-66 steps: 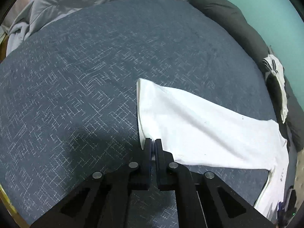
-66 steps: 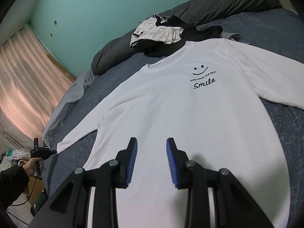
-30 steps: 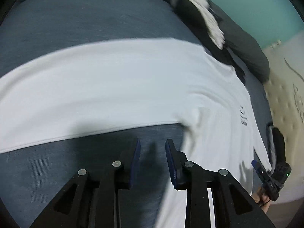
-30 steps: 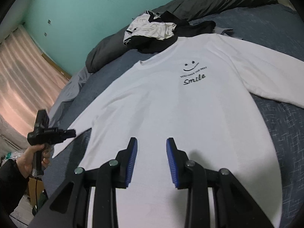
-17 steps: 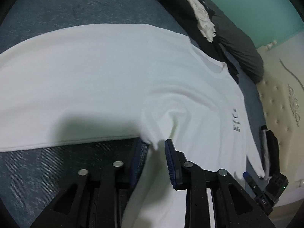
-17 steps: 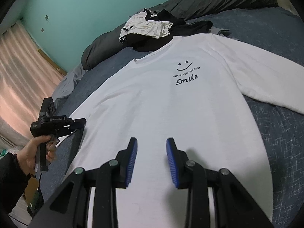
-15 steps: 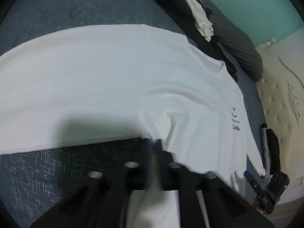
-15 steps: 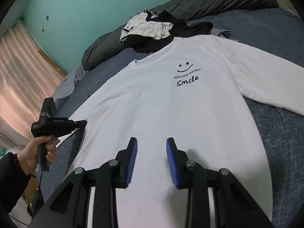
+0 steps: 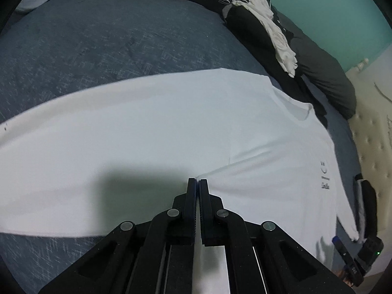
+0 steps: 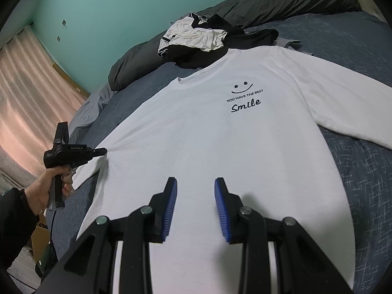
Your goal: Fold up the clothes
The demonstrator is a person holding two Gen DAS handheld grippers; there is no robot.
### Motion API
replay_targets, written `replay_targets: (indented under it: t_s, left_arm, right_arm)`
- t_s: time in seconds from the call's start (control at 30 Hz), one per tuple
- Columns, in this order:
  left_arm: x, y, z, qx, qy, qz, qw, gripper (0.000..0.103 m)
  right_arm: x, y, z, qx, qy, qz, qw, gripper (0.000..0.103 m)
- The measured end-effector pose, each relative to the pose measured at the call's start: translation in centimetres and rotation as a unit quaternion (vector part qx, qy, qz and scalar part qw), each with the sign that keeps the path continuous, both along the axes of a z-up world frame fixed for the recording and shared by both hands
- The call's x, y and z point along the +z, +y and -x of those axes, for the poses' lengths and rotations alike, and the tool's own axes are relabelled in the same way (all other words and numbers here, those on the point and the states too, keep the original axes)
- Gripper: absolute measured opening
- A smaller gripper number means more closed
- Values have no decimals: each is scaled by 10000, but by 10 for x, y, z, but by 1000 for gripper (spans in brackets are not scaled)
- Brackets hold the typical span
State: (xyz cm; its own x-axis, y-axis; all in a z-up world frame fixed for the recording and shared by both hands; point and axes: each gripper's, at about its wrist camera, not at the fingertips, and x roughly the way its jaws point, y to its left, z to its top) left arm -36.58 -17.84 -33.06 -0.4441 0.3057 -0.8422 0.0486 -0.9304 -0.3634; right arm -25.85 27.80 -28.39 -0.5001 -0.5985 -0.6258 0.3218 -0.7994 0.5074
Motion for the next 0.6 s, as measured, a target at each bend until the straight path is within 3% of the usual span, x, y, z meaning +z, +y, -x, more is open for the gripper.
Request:
replay_targets:
  t_s: [0.2,0.5,0.6]
  left_arm:
    - [9,9,8,-163,67,253,9995,2]
    - [9,-17,-16,38,-202,-107,9997,4]
    - [10,-29,-32,108,-212,-290,9993,12]
  right_arm:
    - [1,2,0,-10,18,33,10000,31]
    - [4,7,1,-42,36,148,9999,31]
    - [6,7,2,-55,52,189,9998,31]
